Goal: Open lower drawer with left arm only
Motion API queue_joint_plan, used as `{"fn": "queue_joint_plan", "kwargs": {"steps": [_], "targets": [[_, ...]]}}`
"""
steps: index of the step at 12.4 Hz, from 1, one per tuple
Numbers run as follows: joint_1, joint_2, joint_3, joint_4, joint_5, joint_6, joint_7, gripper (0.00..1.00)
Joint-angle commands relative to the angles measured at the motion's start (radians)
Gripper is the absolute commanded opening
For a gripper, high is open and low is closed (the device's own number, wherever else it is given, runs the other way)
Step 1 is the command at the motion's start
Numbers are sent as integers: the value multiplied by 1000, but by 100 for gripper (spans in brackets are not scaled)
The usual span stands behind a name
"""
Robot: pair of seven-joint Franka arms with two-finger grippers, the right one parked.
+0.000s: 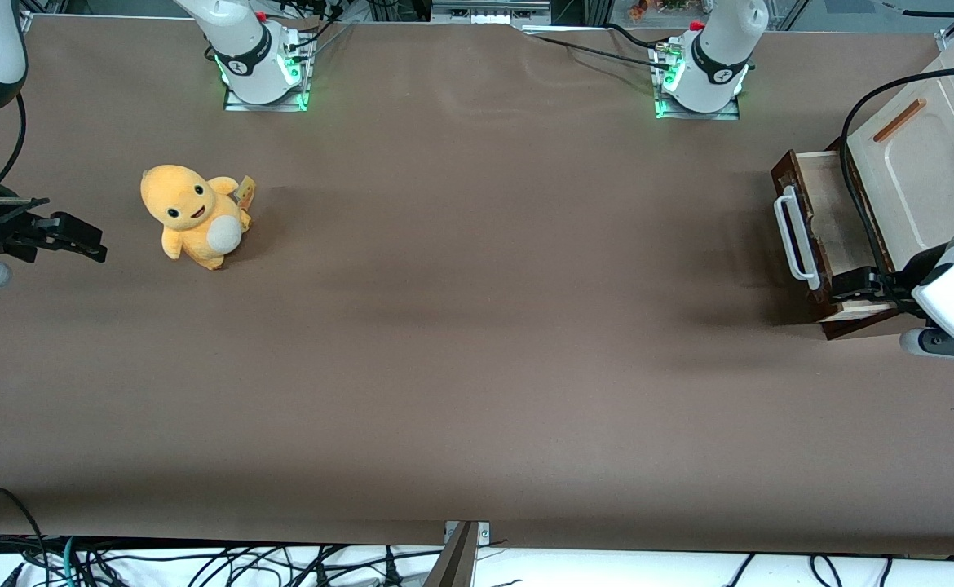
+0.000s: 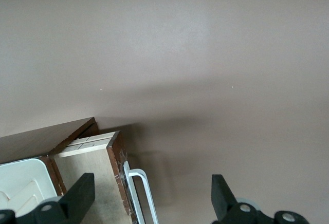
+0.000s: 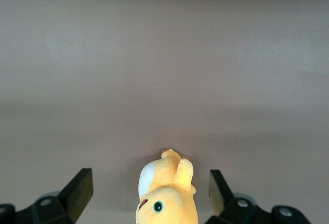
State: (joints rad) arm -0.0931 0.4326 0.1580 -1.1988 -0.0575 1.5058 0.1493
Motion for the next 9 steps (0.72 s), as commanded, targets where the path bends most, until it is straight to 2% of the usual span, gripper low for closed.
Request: {"fn": "queue_joint_plan", "kwargs": {"steps": [1, 9], "targets": [[3, -20, 5, -15, -18, -32, 7, 100], [3, -18, 5, -16, -16, -59, -7, 100]]}}
